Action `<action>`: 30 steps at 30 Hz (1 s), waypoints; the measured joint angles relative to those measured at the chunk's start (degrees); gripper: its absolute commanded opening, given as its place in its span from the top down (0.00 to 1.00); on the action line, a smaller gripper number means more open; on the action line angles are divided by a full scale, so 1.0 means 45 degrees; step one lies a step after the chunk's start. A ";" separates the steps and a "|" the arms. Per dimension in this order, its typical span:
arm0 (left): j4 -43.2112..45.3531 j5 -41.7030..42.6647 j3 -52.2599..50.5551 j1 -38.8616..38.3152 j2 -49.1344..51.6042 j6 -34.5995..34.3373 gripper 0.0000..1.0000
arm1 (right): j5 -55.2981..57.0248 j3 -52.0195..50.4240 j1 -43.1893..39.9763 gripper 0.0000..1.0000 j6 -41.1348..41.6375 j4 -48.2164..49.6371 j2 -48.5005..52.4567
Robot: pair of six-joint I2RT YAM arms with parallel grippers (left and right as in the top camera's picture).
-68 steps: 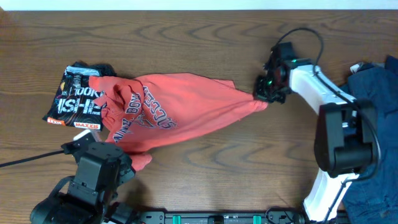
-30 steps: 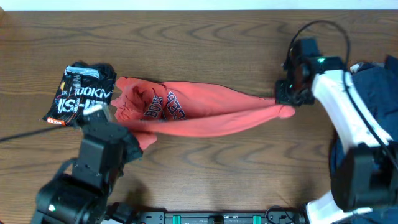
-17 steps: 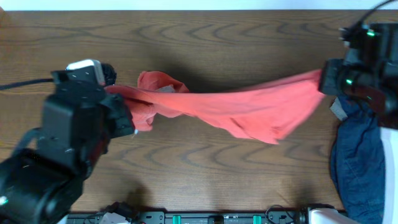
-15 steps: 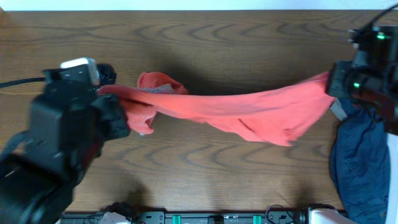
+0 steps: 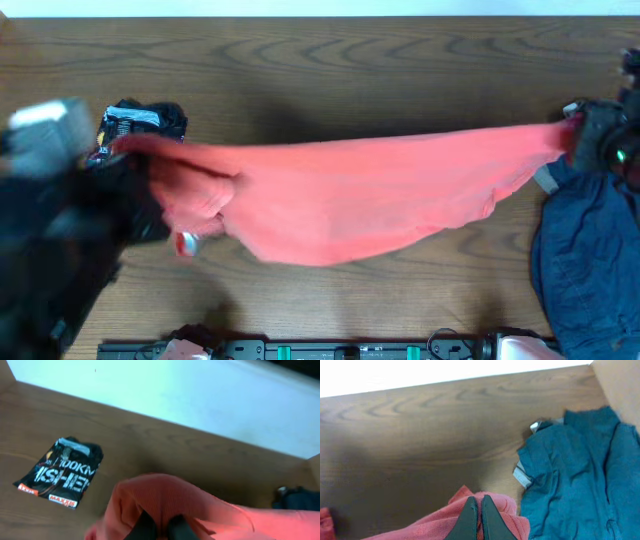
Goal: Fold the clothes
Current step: 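Lift the t-shirt with both grippers and stretch it across the table, then lay the t-shirt flat on the table center with both grippers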
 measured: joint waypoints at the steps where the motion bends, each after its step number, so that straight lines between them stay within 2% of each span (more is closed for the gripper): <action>1: 0.0000 0.0000 -0.0029 0.0000 0.0452 0.0073 0.94 | -0.0005 0.0000 0.0000 0.99 -0.0034 0.0005 0.0466; 6: 0.0267 0.0000 -0.0136 0.0044 0.2909 0.0544 0.94 | -0.0073 -0.0024 0.0000 0.99 -0.0248 0.0534 0.2735; 10: 0.1331 0.0005 -0.0267 0.0549 0.5139 0.1078 0.94 | -0.0160 -0.0049 -0.0044 0.99 -0.0282 0.2361 0.4454; 16: 0.5969 0.0981 -0.0423 0.2307 0.7844 0.2307 0.94 | -0.0175 -0.0121 -0.0053 0.99 0.0321 0.7150 0.6164; 19: 0.8548 0.2293 -0.0520 0.3458 0.8563 0.2608 0.94 | -0.0049 -0.0034 -0.0063 0.99 0.0772 0.8519 0.6300; 24: 1.1215 0.4337 -0.0243 0.5144 0.8626 0.2419 0.94 | 0.0083 0.1744 -0.0306 0.99 0.1593 0.8748 0.6300; 27: 1.1409 0.5751 0.0690 0.5994 0.8621 0.2288 0.94 | -0.0083 0.3123 -0.0593 0.99 0.1826 0.8412 0.6251; 30: 1.0744 0.7499 0.1559 0.6528 0.8374 0.2220 0.94 | -0.0078 0.4031 -0.0879 0.99 0.1982 0.7135 0.5945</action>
